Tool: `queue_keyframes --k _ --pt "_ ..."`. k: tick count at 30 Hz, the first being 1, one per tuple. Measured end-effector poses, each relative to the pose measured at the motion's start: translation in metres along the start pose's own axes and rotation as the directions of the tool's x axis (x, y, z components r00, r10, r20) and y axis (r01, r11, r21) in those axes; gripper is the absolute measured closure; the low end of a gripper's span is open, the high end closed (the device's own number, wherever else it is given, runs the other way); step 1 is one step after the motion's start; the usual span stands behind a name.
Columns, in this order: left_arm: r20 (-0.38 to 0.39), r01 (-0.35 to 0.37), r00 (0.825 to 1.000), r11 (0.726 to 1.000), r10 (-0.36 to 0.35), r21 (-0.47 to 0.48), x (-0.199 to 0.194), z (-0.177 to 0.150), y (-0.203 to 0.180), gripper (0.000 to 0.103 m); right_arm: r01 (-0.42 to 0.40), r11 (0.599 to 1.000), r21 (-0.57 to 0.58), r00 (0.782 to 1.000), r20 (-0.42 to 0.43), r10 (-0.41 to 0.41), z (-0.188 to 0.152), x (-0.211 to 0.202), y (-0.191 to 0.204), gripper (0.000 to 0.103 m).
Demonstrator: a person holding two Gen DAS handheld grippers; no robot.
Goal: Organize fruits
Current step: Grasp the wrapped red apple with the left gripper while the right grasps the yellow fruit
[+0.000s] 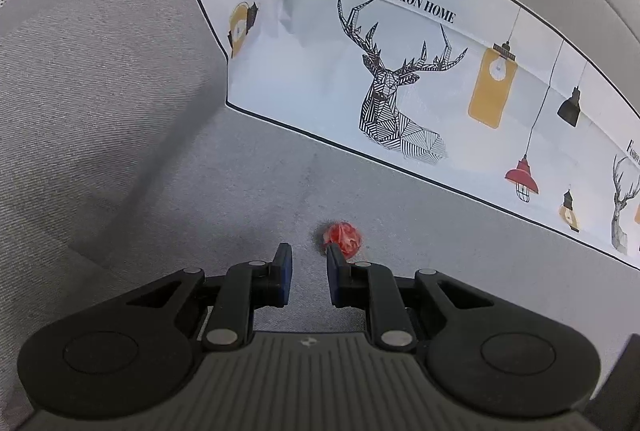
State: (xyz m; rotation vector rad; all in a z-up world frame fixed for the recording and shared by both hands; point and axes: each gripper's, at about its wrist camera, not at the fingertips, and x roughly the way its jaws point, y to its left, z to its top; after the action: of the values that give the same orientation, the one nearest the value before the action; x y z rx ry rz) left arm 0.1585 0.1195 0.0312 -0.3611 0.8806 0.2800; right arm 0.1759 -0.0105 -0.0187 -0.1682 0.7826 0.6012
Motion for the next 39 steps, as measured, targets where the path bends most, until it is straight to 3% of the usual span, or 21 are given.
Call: queue_keyframes --k 8,13,19,28,29,31,32,39 --pt "-0.022 0.008 1.000 1.000 -0.008 0.018 0.016 0.005 -0.001 0.080 0.033 0.987 0.154 0.999 -0.007 -0.032 0.023 -0.027 -0.025 0.076" --pt "-0.051 0.060 0.997 0.998 -0.059 0.014 0.040 0.011 0.003 0.053 0.045 0.971 0.236 0.999 -0.013 -0.043 0.028 -0.037 -0.041 0.076" --pt "-0.073 0.096 0.993 0.993 -0.091 0.069 0.069 0.015 -0.006 0.039 0.041 0.966 0.254 0.999 -0.004 -0.041 0.036 -0.042 -0.048 0.076" --pt "-0.080 0.041 0.997 0.974 -0.024 0.223 0.093 0.007 -0.030 0.041 0.033 0.968 0.250 0.999 -0.005 -0.033 0.037 -0.041 -0.048 0.076" --pt "-0.075 0.034 0.997 0.971 -0.016 0.238 0.093 0.006 -0.032 0.043 0.033 0.968 0.249 0.999 -0.006 -0.033 0.037 -0.041 -0.048 0.076" --pt "-0.066 0.016 0.998 0.963 0.002 0.270 0.093 0.005 -0.035 0.063 0.037 0.969 0.245 0.999 -0.010 -0.036 0.036 -0.040 -0.047 0.076" --pt "-0.062 0.010 0.998 0.960 0.008 0.281 0.092 0.005 -0.036 0.068 0.040 0.969 0.244 0.999 -0.012 -0.038 0.036 -0.039 -0.047 0.076" --pt "-0.033 -0.017 0.999 0.962 0.027 0.272 0.079 0.004 -0.037 0.070 0.044 0.966 0.256 0.999 -0.023 -0.040 0.031 -0.041 -0.048 0.076"
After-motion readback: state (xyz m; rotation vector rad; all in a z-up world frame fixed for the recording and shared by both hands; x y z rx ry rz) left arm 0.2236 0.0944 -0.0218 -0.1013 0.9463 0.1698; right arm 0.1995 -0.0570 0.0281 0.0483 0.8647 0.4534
